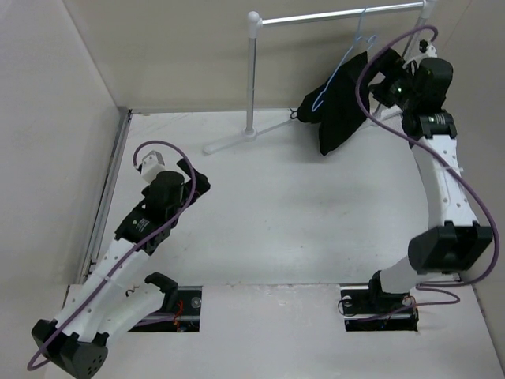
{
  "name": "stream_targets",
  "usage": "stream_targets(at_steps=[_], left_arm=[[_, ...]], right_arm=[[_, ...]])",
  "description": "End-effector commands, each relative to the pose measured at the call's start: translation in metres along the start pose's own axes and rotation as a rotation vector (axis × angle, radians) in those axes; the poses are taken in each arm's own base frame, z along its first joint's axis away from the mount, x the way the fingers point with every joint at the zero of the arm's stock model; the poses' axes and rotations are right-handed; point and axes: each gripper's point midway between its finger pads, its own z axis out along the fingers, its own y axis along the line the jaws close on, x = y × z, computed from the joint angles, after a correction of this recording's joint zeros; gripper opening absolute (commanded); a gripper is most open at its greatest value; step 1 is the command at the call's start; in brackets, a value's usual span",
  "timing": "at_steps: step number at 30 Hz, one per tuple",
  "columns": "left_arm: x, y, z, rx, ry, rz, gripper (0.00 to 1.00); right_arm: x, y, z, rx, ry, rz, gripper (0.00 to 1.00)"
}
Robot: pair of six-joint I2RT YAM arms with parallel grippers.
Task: Place the trousers on the hanger
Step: Reset both arms
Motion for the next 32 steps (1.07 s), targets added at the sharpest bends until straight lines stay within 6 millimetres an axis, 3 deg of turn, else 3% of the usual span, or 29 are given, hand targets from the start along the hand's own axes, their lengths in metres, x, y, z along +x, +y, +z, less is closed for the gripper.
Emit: stream_targets(at_steps=[1, 6, 13, 16, 19, 25, 32], left_arm=[[-0.019, -0.026, -0.006, 0.067, -0.020, 0.015, 1.00], [-0.005, -0.026, 0.003, 0.024, 0.039, 0.069, 1.00], [0.040, -0.002, 0.006, -0.079, 0.194, 0.188, 1.00], [0.053, 0.012, 0.004, -0.107, 0.226, 0.222, 1.00], [0.061, 0.021, 0.005, -0.117, 0.239, 0.231, 1.00], [0.072, 0.019, 0.014, -0.126, 0.258, 0.253, 1.00], [0.079, 0.018, 0.018, -0.146, 0.280, 0.288, 1.00]], right_arm=[[-0.013, 0.002, -0.037, 0.049, -0.128, -0.011, 1.00], [0.050, -0.051, -0.080, 0.220, -0.128, 0.075, 1.00], [0.186, -0.130, -0.151, 0.477, 0.026, 0.170, 1.00], [0.224, -0.153, -0.182, 0.565, 0.072, 0.170, 1.00], [0.236, -0.168, -0.203, 0.644, 0.056, 0.219, 1.00], [0.242, -0.206, -0.224, 0.817, 0.035, 0.227, 1.00], [0.240, -0.206, -0.221, 0.806, 0.042, 0.191, 1.00]])
